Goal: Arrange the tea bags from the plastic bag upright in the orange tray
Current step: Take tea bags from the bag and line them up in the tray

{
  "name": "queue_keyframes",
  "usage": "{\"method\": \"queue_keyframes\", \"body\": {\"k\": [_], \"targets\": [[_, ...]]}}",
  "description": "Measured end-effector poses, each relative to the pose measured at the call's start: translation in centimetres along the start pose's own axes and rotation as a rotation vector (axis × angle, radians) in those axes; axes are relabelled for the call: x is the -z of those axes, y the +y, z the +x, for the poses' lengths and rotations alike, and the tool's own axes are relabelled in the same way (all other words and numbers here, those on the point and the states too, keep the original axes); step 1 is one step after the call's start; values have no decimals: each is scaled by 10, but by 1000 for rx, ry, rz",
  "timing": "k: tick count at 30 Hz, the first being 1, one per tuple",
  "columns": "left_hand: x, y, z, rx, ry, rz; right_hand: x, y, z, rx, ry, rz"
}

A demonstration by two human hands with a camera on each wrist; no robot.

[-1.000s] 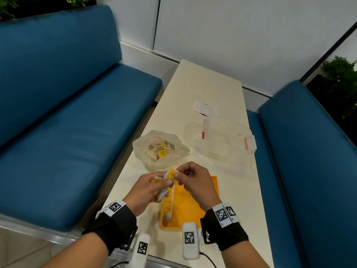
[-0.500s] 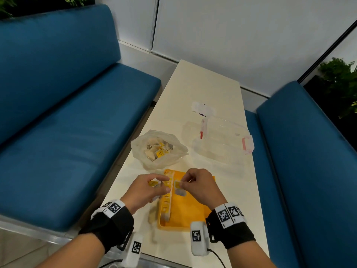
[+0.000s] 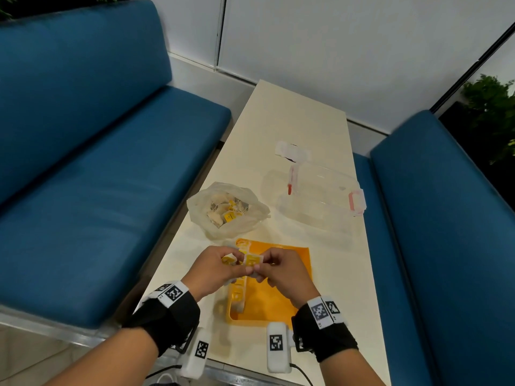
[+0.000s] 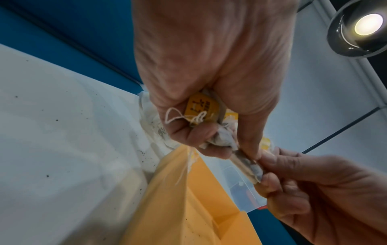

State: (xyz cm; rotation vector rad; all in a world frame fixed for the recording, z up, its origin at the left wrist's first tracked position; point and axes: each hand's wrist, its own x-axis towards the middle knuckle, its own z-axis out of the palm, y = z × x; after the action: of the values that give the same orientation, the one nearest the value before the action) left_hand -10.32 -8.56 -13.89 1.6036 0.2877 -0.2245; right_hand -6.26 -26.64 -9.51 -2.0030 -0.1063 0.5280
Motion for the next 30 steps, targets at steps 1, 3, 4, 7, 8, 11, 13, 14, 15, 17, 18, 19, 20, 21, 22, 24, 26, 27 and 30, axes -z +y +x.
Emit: {"method": "queue_keyframes", "body": {"k": [1, 3, 4, 7, 8, 11, 13, 14, 15, 17, 18, 19, 20, 21, 22, 24, 26, 27, 30], "targets": [[2, -4, 0, 16, 40, 26, 1, 5, 1, -19, 1, -5], [6, -14, 0, 34, 103, 112, 1, 16, 1, -67, -28, -17], [8, -19, -1, 51, 123, 149, 0, 22, -1, -98, -62, -37], [9, -25, -4, 126, 116, 207, -7, 35, -5, -203, -152, -83], [8, -26, -5, 154, 105, 225, -10, 38, -5, -235, -168, -91], [5, -30, -6, 206, 87, 254, -17, 45, 0, -286, -218, -117], [3, -31, -7, 224, 90, 251, -23, 48, 3, -302, -245, -147], [2, -31, -7, 230, 89, 243, -26, 48, 3, -313, -251, -158], [1, -31, -6, 232, 90, 234, -28, 49, 4, -323, -253, -165], [0, -31, -7, 242, 97, 220, -33, 51, 4, -340, -249, -168], [-1, -30, -7, 250, 100, 214, -35, 51, 4, -344, -244, -166], [-1, -31, -7, 259, 101, 209, -37, 51, 5, -351, -238, -168], [-1, -32, -7, 270, 102, 207, -40, 51, 5, -358, -231, -173], [0, -32, -7, 281, 100, 207, -42, 51, 4, -365, -222, -187], [0, -32, -7, 291, 97, 203, -43, 51, 4, -370, -212, -203], [0, -33, -7, 308, 89, 188, -46, 49, 3, -374, -195, -238], [0, -34, -6, 316, 85, 182, -48, 48, 3, -374, -178, -270], [1, -34, -6, 318, 85, 182, -50, 48, 3, -383, -166, -280], [1, -35, -4, 325, 78, 180, -52, 53, 5, -397, -123, -319]]}}
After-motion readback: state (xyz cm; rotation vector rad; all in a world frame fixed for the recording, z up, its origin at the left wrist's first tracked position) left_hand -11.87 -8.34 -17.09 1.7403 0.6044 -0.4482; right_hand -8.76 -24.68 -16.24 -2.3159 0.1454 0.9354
